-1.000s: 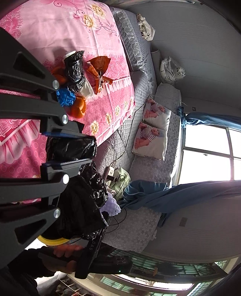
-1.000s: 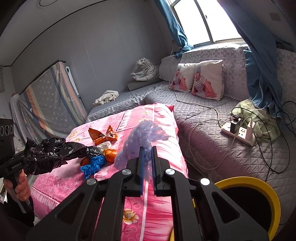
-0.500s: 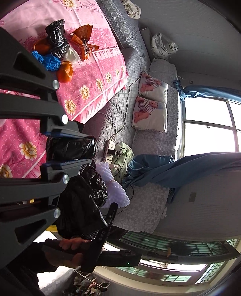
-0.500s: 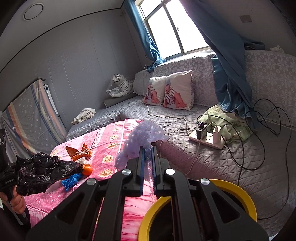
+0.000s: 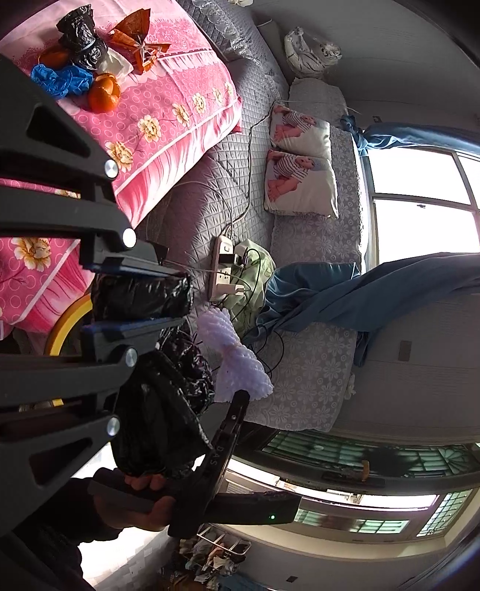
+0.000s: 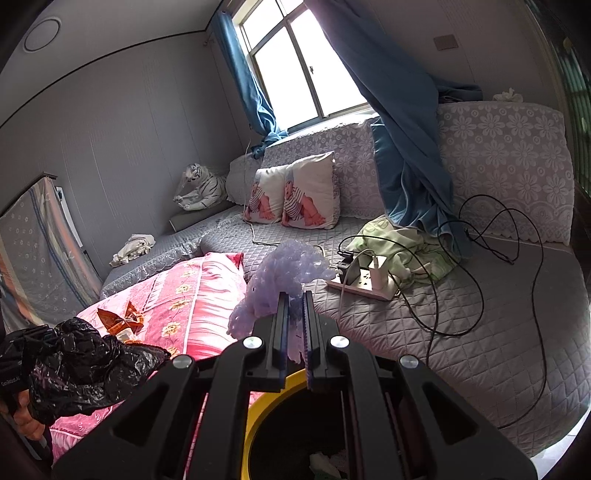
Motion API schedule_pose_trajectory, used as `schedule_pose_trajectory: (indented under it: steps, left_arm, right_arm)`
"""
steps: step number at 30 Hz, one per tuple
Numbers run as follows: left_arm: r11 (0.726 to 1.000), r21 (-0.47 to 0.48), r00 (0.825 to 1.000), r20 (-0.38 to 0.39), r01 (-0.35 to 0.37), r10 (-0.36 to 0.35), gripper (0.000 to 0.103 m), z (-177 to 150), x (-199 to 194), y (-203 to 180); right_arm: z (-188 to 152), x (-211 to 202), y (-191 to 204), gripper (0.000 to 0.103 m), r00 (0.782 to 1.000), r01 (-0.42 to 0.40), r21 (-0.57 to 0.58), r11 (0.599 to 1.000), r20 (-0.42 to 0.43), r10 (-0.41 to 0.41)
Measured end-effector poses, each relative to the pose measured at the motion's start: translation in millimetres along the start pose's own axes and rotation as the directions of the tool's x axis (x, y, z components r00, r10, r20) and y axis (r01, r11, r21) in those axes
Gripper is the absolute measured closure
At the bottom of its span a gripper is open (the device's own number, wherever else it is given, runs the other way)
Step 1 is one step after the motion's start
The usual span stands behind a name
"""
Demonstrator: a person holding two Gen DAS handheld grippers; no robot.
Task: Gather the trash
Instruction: 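Carry the black bag and bubble wrap over the yellow-rimmed bin with both grippers, then open the right gripper to drop the bubble wrap while the left gripper releases the black bag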
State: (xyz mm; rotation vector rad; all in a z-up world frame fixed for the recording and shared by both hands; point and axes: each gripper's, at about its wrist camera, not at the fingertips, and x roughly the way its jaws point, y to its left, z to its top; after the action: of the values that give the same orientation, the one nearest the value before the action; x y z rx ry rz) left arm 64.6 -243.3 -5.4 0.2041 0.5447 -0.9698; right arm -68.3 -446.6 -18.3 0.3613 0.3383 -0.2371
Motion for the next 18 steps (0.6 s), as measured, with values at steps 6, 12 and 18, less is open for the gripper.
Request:
schedule_pose_trajectory:
  steps: [6,12,18]
  left_arm:
    - [0.999,0.034,0.999,-0.017,0.031,-0.031,0.085,3.8,16.4,-18.6]
    - [0.997,0.053,0.998,-0.039,0.060,-0.058,0.085,4.4,31.1,-29.7]
    - [0.995,0.055,0.995,-0.064,0.082,-0.079,0.085,4.4,47.0,-36.6]
  right_arm:
    - [-2.3,-6.0,-13.2,0.097,0.999,0.042,0.015,0.999,0.017,-0.043]
    - [-3.4,-9.8,-23.0,0.097,0.996,0.082,0.019,0.996,0.028,-0.083]
    - [-5.0,-10.5,-32.9,0.097,0.993,0.113,0.027,0.993,0.028,-0.114]
